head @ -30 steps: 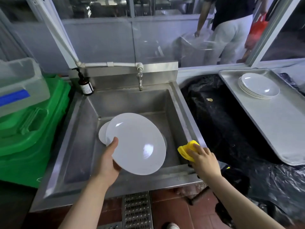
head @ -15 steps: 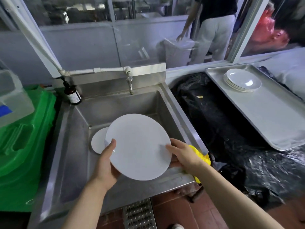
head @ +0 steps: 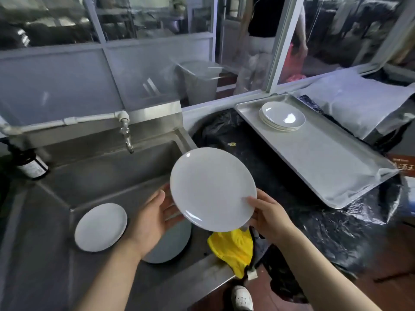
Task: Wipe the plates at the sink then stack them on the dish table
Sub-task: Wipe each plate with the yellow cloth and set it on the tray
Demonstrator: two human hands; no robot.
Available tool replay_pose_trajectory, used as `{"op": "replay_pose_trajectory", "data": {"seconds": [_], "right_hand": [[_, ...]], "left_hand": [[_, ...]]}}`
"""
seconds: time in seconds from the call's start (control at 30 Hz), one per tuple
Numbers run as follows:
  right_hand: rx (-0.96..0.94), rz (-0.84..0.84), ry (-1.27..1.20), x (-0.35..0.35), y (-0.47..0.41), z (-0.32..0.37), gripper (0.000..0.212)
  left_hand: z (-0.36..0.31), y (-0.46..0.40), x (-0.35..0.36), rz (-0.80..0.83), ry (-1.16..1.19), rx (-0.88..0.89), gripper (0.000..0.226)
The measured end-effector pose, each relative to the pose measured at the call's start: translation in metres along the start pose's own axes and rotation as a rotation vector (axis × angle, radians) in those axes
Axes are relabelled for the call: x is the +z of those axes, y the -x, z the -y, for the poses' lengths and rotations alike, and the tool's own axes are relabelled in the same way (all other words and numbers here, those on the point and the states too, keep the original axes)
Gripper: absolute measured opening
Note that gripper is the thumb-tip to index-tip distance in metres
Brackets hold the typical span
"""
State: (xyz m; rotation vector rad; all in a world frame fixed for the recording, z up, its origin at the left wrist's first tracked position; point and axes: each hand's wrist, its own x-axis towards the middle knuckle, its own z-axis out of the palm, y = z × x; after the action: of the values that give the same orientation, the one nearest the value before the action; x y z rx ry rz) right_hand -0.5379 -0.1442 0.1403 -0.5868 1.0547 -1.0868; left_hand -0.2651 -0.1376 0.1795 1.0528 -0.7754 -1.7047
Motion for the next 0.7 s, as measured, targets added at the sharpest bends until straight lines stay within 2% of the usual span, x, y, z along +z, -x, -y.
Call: {"op": "replay_pose_trajectory", "data": {"seconds": [0.13, 0.4, 0.57, 0.7], "right_hand": [[-0.068, -0.133, -0.135, -0.059, -0.039, 0.043, 0.026], [-0.136, -0.349, -0.258, -0.167, -0.138, 0.143, 0.016], [-0.141, -0.468, -0.381, -0.201, -0.204, 0.186, 0.015], [-0.164, -0.489, -0.459, -0.211, -0.242, 0.209, 0.019]], "left_hand": [[0.0, -0.058, 0.036, 0.003, 0.014, 0.029, 0.057], [0.0, -0.165, 0.108, -0.042, 0.048, 0.048, 0.048], [-0.001, -0.206, 0.129, -0.126, 0.048, 0.055, 0.047], [0.002, -0.224, 0.132, -0.223, 0.081, 0.027, 0.035]]}}
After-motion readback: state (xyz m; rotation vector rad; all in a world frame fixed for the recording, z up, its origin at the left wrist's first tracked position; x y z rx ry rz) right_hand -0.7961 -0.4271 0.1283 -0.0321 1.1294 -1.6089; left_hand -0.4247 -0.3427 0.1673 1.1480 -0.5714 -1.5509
